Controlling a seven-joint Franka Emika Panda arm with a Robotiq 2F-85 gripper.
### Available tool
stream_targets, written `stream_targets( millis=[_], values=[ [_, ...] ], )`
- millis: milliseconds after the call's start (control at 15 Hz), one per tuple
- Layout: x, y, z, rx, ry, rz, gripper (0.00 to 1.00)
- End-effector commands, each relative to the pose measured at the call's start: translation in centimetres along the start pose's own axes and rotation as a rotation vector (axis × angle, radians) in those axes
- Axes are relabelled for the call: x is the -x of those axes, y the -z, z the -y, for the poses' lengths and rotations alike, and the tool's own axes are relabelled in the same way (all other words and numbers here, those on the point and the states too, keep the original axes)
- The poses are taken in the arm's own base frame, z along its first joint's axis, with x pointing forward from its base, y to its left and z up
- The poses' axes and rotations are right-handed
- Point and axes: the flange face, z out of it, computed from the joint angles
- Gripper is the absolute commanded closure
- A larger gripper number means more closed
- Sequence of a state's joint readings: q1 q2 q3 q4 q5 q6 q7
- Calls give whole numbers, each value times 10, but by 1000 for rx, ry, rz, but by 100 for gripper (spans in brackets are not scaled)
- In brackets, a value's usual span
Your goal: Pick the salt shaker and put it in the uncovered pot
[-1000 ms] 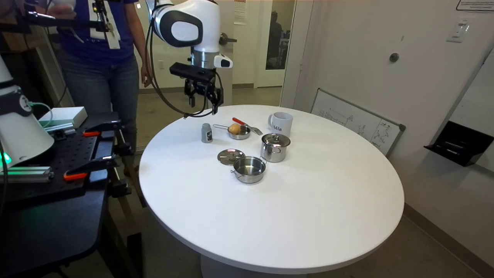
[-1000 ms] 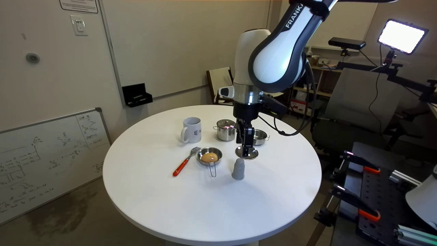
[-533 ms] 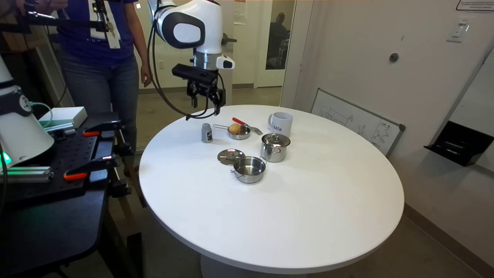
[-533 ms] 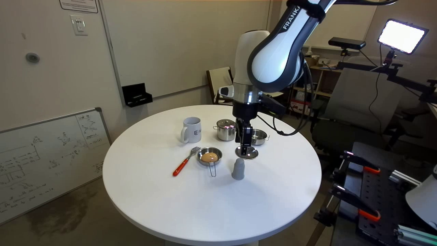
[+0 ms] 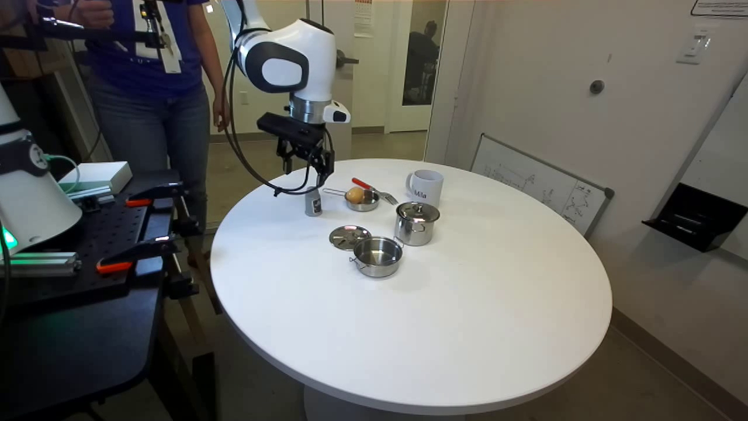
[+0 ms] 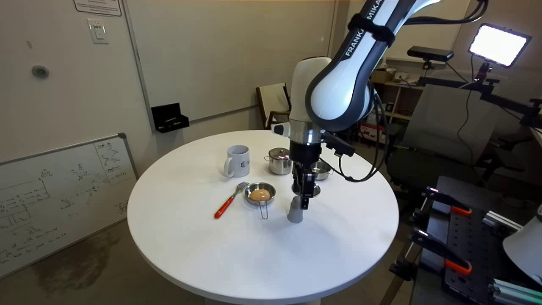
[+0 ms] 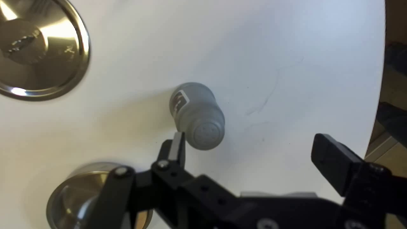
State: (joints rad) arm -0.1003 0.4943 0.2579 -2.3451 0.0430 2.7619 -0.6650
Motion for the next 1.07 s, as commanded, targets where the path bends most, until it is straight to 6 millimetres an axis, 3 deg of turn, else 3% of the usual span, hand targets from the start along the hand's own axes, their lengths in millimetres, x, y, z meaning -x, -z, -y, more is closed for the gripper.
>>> stream_targets(
  millis=[0,600,667,733,867,1000],
  values=[
    [-5,-15,-7,-12,22,-23,0],
    [-7,-25,-23,-17,45,-13,0],
    [-8,-26,-24,-18,47,-15,6],
    [-8,-27,-24,-19,49,-17,28],
    [-8,-28,-26,-21,54,-16,32],
    [-9,-29,-26,-21,61,-12,45]
  ],
)
